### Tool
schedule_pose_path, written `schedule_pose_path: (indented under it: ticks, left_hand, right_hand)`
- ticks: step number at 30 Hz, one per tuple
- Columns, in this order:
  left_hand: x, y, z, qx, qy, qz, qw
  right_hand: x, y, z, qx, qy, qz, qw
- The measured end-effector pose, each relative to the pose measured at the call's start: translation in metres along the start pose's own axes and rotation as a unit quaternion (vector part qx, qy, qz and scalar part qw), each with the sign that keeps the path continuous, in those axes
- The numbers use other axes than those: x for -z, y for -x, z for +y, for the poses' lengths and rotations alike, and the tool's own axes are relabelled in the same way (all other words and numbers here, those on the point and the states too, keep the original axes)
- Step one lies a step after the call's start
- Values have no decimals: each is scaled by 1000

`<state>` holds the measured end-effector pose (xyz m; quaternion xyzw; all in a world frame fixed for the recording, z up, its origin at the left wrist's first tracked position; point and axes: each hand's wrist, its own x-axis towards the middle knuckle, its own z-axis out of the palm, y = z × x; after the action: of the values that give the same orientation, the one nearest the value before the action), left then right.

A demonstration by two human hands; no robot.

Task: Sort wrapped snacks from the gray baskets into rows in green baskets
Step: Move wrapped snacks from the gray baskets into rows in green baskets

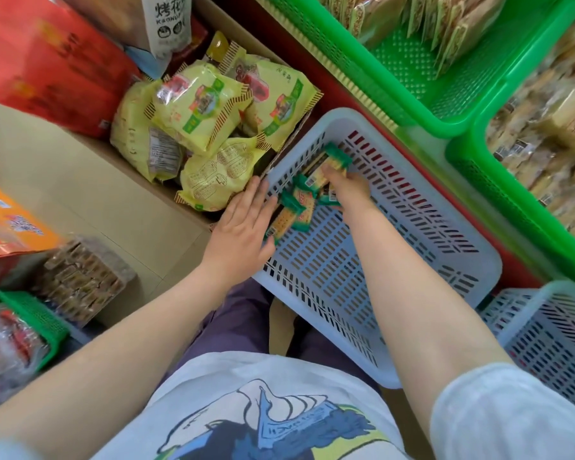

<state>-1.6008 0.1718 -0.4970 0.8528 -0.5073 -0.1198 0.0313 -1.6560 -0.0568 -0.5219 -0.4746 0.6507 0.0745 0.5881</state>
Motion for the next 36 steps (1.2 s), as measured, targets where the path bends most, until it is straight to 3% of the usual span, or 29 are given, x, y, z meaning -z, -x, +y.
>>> schedule_pose_path:
  ticks: [5,12,17,27,36]
  left_hand:
    - [-1,17,8,36,46,30,998]
    - [-20,66,9,84,-22,47,995]
    - [-29,79,8,127,-23,70,989]
    - [-41,82,6,123,-5,50,991]
    - [-45,80,9,129,12,30,991]
  right_hand:
    - [16,28,13,26,-25,-24,999]
    - [-12,55,55,-32,28,-112,993]
    - [-47,62,59,-40,20,-45,998]
    - [-55,57,48,-67,14,-24,997]
    - [-50,48,43,-6,48,-7,999]
